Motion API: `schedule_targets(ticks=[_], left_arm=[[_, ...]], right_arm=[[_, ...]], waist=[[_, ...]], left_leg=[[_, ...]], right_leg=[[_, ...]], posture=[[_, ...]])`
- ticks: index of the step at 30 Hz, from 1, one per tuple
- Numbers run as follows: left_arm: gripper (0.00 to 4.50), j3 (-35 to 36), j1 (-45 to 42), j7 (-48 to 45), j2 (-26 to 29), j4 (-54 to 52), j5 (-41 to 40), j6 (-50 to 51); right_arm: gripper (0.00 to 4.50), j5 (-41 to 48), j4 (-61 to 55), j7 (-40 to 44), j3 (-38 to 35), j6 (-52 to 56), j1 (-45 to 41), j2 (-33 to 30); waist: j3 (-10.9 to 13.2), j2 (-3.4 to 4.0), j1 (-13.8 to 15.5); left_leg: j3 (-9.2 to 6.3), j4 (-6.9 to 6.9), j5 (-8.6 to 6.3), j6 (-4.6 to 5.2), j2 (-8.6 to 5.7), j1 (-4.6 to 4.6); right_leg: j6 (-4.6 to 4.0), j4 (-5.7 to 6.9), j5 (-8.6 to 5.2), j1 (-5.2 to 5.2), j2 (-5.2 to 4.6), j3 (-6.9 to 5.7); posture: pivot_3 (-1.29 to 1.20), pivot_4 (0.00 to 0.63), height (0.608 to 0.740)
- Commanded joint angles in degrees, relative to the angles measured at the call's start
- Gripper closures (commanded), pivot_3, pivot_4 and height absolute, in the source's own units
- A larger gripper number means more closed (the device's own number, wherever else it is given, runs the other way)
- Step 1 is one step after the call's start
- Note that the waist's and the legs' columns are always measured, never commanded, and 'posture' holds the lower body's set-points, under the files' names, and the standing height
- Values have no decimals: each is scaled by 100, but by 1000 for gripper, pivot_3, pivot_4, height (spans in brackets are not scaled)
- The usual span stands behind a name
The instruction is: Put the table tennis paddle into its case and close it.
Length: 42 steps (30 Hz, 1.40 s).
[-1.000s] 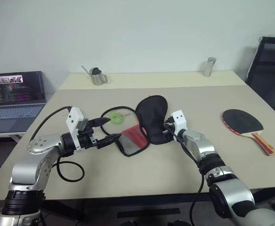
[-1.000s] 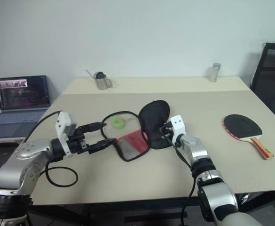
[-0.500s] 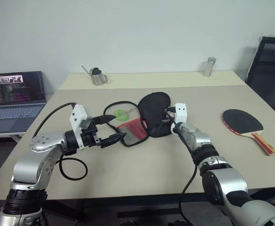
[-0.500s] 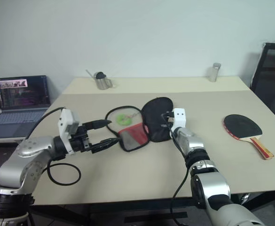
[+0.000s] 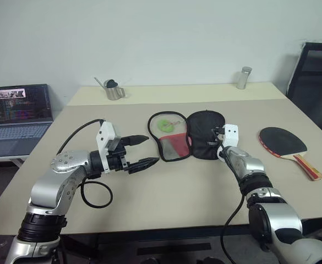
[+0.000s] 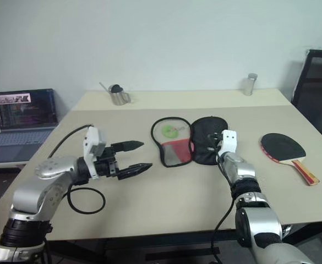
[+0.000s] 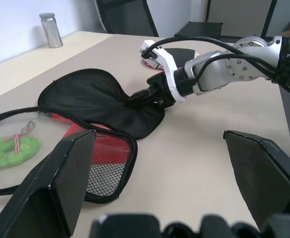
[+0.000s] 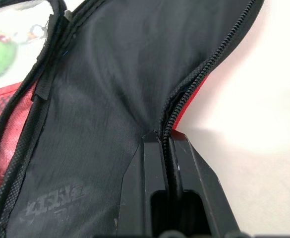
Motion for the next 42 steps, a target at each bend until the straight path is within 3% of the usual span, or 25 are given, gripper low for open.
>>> schedule_targets(ticks=[1, 14, 29, 33, 42], left_arm=[[0, 18, -141, -41, -16, -41, -1, -97], [0, 84, 61, 10, 35, -190, -15, -57], [0, 35, 61, 0, 36, -179, 9, -53], [0, 14, 49, -4, 20, -168, 21, -60], [0, 24, 124, 39, 4, -245, 26, -50]], right_arm=[[4461, 5, -336, 241, 130, 207, 35, -101], [4461, -183, -841, 1216, 715, 496, 269, -399], [4461, -153, -1122, 1180, 566, 843, 389, -658], [3476, -118, -1187, 1177, 537, 950, 417, -659], [341, 4, -1958, 1100, 394, 1199, 795, -893]], waist=[[0, 0, -1], [0, 0, -4], [0, 0, 3], [0, -1, 4], [0, -1, 22]], left_leg=[[1, 0, 0, 0, 1, 1], [12, -1, 0, 0, 20, 7], [13, 0, -1, 0, 21, 7], [13, 0, -1, 0, 21, 7], [12, 0, -1, 0, 21, 6]], right_leg=[[5, 0, -3, 0, 0, 1], [6, -2, -3, 0, 16, 9], [5, -4, -3, 0, 16, 9], [5, -4, -3, 0, 16, 9], [6, -7, -2, 2, 15, 9]], posture=[[0, 150, 740], [0, 150, 740], [0, 150, 740], [0, 150, 740], [0, 150, 740]])
